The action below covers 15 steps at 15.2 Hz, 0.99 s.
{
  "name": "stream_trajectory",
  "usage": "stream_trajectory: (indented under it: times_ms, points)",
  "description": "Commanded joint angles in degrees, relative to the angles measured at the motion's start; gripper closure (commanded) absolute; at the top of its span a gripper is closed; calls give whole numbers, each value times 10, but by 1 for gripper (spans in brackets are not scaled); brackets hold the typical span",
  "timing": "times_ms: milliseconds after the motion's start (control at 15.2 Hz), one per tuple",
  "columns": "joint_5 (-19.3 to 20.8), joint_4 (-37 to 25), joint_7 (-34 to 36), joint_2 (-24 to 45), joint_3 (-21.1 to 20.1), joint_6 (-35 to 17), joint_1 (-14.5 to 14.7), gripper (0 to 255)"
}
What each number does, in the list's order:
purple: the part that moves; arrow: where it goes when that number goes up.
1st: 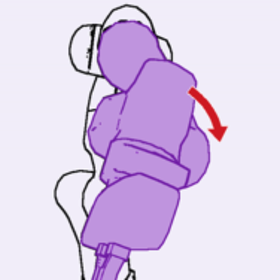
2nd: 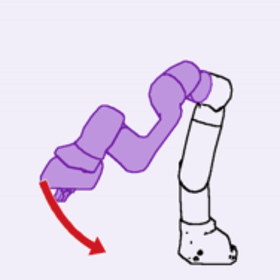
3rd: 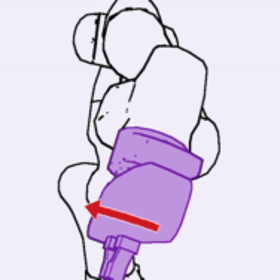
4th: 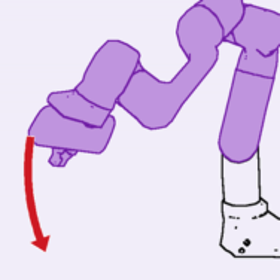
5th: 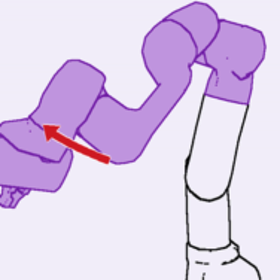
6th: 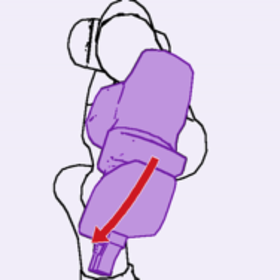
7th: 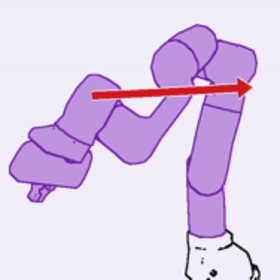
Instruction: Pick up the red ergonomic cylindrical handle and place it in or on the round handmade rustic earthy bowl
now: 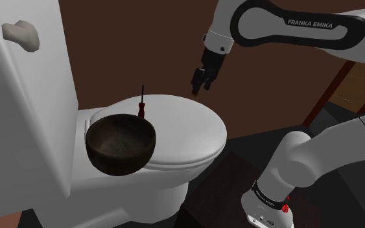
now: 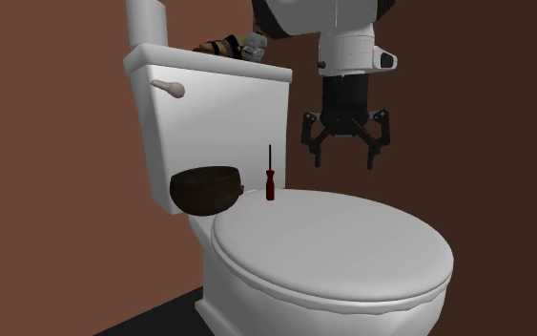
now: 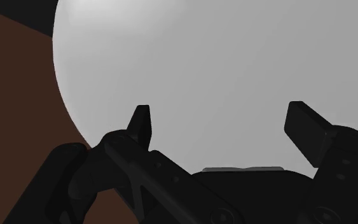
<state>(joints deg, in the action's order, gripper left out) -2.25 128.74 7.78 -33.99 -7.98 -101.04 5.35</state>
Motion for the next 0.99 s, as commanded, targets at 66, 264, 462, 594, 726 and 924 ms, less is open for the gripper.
stream_trajectory:
  times_ms: [66,264,462,594,726,924]
  points:
    - [-14,-23,31,35,-26,-22,9,0]
    - [-22,-55,62,76,-52,-41,16,0]
    - [-24,-92,93,120,-77,-59,22,0]
    - [-22,-120,114,151,-94,-68,25,0]
    - [-17,-150,137,183,-110,-77,29,0]
    - [-4,-201,171,235,-134,-86,35,0]
